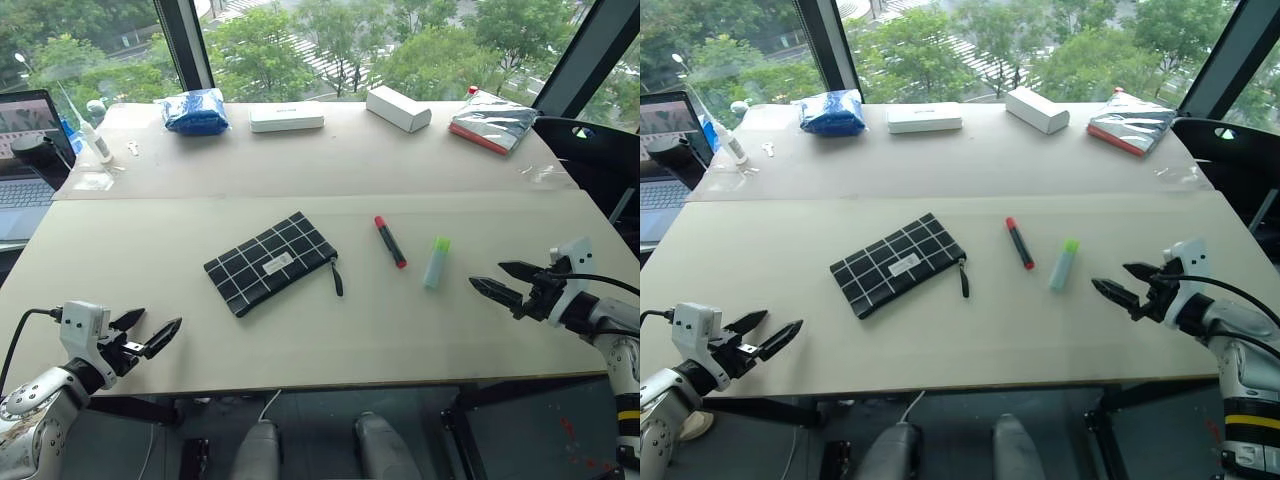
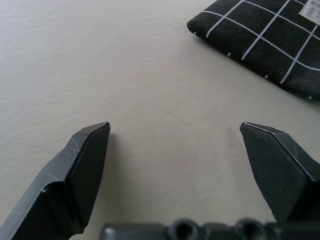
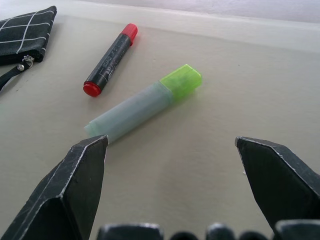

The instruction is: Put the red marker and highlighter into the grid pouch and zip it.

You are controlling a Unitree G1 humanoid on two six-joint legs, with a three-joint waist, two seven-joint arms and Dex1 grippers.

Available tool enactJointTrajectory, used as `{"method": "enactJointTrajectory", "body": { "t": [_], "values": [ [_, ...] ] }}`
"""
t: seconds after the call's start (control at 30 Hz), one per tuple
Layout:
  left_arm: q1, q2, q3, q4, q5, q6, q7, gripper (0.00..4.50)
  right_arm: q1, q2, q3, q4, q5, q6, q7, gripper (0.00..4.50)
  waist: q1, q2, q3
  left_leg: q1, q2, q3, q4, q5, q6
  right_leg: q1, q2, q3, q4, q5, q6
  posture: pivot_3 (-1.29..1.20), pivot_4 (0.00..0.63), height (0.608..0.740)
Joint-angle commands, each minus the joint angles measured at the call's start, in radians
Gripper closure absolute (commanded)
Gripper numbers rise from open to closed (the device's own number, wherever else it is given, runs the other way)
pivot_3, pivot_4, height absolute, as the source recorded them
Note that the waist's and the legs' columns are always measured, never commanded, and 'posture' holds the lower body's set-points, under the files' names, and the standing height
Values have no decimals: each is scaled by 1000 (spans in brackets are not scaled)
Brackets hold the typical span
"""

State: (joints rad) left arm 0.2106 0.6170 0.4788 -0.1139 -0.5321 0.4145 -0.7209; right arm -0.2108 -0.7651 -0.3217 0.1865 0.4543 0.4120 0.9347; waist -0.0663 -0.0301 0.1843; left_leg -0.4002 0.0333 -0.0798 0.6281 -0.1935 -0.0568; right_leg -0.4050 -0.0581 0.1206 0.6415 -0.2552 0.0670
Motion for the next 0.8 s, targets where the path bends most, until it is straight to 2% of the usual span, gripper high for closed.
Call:
{"method": "enactJointTrajectory", "body": {
  "t": [0.03, 0.23, 0.33, 0.4, 0.5, 0.7, 0.8],
  "values": [
    [-14, 5, 8, 35, 4, -52, -34, 11, -17, -4, -11, -11, 9, -6, -1, 3, 0, 0, 0, 0, 0, 0, 0, 0, 0, 0, 0, 0, 0, 0, 0, 0, 150, 740],
    [-49, 34, -28, 110, 31, -154, -150, 11, -23, 1, -9, -9, 18, 2, 8, 3, 1, 0, 0, 0, 0, 0, 0, 0, 0, 0, 0, 0, 0, 0, 0, 0, 150, 740],
    [-71, 61, -60, 164, 130, -357, -204, 0, -39, 8, -19, -14, 44, 32, 10, 620, 0, 0, 0, 0, 0, 0, 0, 0, 0, 0, 0, 0, 0, 0, 0, 0, 150, 740],
    [-93, 83, -88, 206, 229, -525, -196, 0, -53, 9, -20, -22, 54, 44, 14, 1461, 0, 0, 0, 0, 0, 0, 0, 0, 0, 0, 0, 0, 0, 0, 0, 0, 150, 740],
    [-127, 123, -124, 260, 338, -715, -190, 0, -78, 7, -11, -45, 72, 59, 29, 2398, 1, 0, 0, 0, 0, 0, 0, 0, 0, 0, 0, 0, 0, 0, 0, 0, 150, 740],
    [-186, 177, -217, 258, 420, -868, -213, 0, -155, 42, 64, -144, 94, 102, 38, 4437, 0, 0, 0, 0, 0, 0, 0, 0, 0, 0, 0, 0, 0, 0, 0, 0, 150, 740],
    [-205, 192, -277, 242, 458, -913, -222, 0, -249, 121, 169, -166, 30, 89, -44, 4437, -7, 0, 0, 0, 0, 0, -1, 0, 0, -1, 0, 0, 0, 0, 0, 0, 150, 740]
  ]
}}
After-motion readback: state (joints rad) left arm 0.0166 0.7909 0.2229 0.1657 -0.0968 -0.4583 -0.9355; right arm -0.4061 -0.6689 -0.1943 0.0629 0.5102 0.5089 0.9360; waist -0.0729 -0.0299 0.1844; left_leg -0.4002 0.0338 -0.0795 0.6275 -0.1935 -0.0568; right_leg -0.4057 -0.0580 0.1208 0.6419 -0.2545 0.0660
